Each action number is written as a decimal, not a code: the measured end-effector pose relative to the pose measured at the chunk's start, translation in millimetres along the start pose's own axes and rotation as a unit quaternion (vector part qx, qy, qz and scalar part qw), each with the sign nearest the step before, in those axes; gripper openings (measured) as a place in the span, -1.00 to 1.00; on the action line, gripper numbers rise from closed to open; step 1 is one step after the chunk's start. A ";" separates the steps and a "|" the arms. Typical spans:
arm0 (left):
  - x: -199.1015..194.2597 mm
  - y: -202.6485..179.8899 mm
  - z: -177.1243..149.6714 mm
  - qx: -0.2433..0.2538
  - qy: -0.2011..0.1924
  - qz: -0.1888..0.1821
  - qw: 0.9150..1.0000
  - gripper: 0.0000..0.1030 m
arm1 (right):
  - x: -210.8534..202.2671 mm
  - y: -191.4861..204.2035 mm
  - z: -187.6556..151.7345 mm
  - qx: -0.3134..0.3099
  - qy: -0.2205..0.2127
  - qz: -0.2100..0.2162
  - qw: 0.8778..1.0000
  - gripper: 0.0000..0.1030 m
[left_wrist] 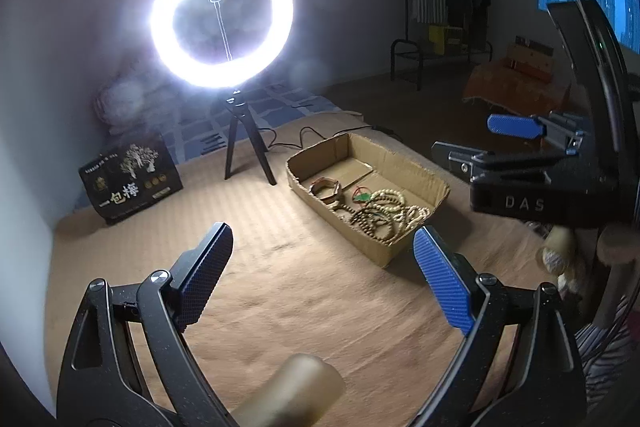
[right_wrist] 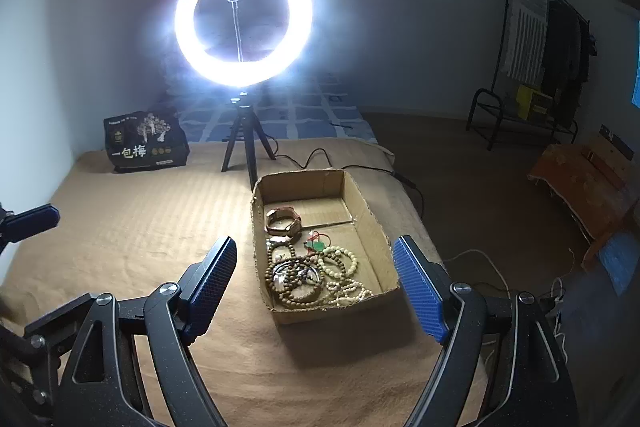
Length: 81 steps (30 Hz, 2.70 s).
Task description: Organize jewelry
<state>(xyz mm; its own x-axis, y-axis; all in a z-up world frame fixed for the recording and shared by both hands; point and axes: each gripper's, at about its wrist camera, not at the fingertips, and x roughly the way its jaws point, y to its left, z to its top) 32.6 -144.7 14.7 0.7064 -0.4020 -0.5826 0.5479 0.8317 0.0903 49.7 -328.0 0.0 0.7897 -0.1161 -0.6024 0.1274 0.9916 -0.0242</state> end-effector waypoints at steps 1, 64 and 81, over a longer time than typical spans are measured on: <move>0.5 0.6 -1.0 0.000 0.001 0.002 1.000 0.83 | -0.6 -1.1 -0.4 0.002 0.000 -0.001 1.000 0.56; 9.9 5.3 -8.9 -0.014 0.029 0.023 0.999 1.00 | 3.3 -1.3 -5.7 0.000 0.007 -0.004 1.000 0.57; 9.2 1.4 -3.1 -0.020 0.026 0.030 0.999 1.00 | 4.7 0.8 -6.2 -0.004 0.012 -0.004 1.000 0.57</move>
<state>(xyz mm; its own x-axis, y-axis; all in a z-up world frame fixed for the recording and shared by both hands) 38.6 -146.1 7.0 0.7125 -0.3322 -0.6181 0.4862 0.8688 0.0935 49.8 -327.4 -7.8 0.7742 -0.1234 -0.6208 0.1295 0.9909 -0.0354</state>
